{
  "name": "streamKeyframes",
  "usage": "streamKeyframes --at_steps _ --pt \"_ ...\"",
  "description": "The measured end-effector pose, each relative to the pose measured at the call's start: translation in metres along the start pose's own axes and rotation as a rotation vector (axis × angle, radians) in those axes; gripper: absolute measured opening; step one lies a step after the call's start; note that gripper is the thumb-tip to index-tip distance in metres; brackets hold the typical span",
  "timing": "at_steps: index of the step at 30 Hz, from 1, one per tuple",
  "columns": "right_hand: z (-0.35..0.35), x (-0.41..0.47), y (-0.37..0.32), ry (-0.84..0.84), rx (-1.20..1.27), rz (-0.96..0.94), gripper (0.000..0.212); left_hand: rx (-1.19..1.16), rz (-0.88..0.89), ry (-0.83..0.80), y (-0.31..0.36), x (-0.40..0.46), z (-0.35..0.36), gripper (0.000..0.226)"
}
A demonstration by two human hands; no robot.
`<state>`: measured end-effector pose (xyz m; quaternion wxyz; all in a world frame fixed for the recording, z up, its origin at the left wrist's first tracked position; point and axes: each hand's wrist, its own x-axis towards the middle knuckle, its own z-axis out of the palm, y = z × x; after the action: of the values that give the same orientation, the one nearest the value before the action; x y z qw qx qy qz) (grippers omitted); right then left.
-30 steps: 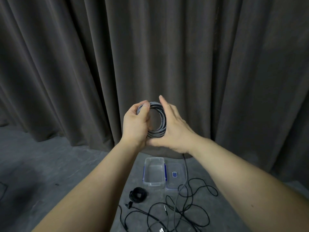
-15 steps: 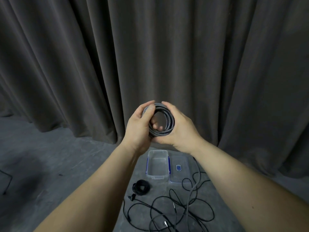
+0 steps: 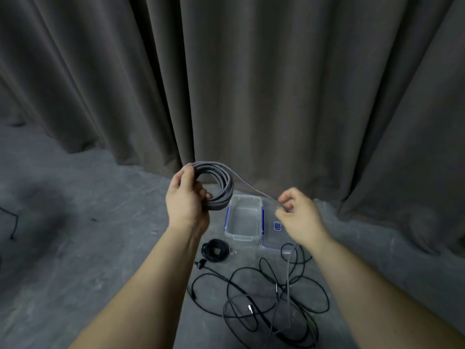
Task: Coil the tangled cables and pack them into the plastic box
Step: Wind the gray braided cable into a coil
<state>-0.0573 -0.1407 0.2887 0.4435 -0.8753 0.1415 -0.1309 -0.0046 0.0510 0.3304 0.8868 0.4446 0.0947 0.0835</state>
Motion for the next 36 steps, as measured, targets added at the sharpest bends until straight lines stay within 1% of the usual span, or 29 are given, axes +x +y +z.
streamKeyframes --at_steps 2,3,5,8,9,11,12,13,14,16,17,18,19,20,22,23,25,27,30,32,34,36 --pt "0.009 -0.002 0.018 0.148 0.027 0.0 0.017 0.041 0.008 0.04 -0.018 0.006 -0.012 0.013" --pt "0.013 -0.002 0.026 0.19 0.067 -0.002 0.019 0.057 0.007 0.063 -0.027 0.008 -0.018 0.014" --pt "0.019 -0.005 0.041 0.181 0.144 -0.002 0.021 0.059 -0.004 0.12 -0.042 0.01 -0.03 0.013" --pt "0.021 -0.003 0.052 0.089 0.171 -0.014 0.031 0.063 -0.005 0.198 -0.05 0.021 -0.043 0.012" --pt "0.019 0.0 0.054 0.099 0.173 -0.02 0.03 0.077 0.005 0.208 -0.049 0.025 -0.046 0.011" --pt "0.015 0.006 0.055 0.181 0.155 -0.048 0.024 0.125 0.049 0.185 -0.046 0.03 -0.046 0.012" --pt "0.015 0.008 0.055 0.224 0.101 -0.086 0.02 0.171 0.08 0.163 -0.044 0.029 -0.043 0.013" --pt "0.015 0.008 0.053 0.239 -0.004 -0.147 0.015 0.245 0.109 0.141 -0.044 0.027 -0.04 0.015" --pt "0.015 0.006 0.049 0.214 -0.145 -0.215 0.009 0.33 0.138 0.117 -0.047 0.025 -0.039 0.016" --pt "0.017 -0.002 0.035 0.047 -0.42 -0.315 0.004 0.485 0.196 0.055 -0.054 0.019 -0.038 0.015" --pt "0.017 -0.005 0.026 -0.061 -0.508 -0.351 0.006 0.561 0.219 0.012 -0.056 0.015 -0.037 0.016" --pt "0.017 -0.007 0.017 -0.157 -0.534 -0.38 0.008 0.637 0.23 -0.035 -0.056 0.012 -0.037 0.017" --pt "0.015 -0.009 0.008 -0.235 -0.501 -0.398 0.009 0.699 0.238 -0.081 -0.056 0.009 -0.037 0.017" --pt "0.011 -0.011 0.0 -0.298 -0.415 -0.403 0.007 0.749 0.25 -0.123 -0.056 0.006 -0.036 0.018" --pt "0.0 -0.012 -0.014 -0.402 -0.192 -0.382 0.006 0.814 0.258 -0.205 -0.055 0.002 -0.035 0.017" --pt "-0.006 -0.013 -0.019 -0.449 -0.093 -0.368 0.01 0.821 0.244 -0.255 -0.055 0.0 -0.034 0.016" --pt "-0.019 -0.014 -0.025 -0.519 0.07 -0.336 0.016 0.811 0.188 -0.369 -0.053 -0.008 -0.028 0.014" --pt "-0.024 -0.015 -0.025 -0.533 0.214 -0.305 0.019 0.788 0.105 -0.46 -0.052 -0.019 -0.02 0.013" --pt "-0.019 -0.013 -0.019 -0.436 0.416 -0.242 0.019 0.678 -0.017 -0.544 -0.054 -0.039 -0.006 0.015" --pt "-0.014 -0.011 -0.015 -0.293 0.542 -0.188 0.017 0.544 -0.124 -0.52 -0.058 -0.046 0.001 0.018" --pt "-0.011 -0.008 -0.013 -0.147 0.548 -0.163 0.013 0.455 -0.196 -0.492 -0.06 -0.048 0.006 0.023" --pt "-0.01 -0.006 -0.011 -0.057 0.478 -0.159 0.017 0.468 -0.197 -0.479 -0.064 -0.049 0.008 0.026"
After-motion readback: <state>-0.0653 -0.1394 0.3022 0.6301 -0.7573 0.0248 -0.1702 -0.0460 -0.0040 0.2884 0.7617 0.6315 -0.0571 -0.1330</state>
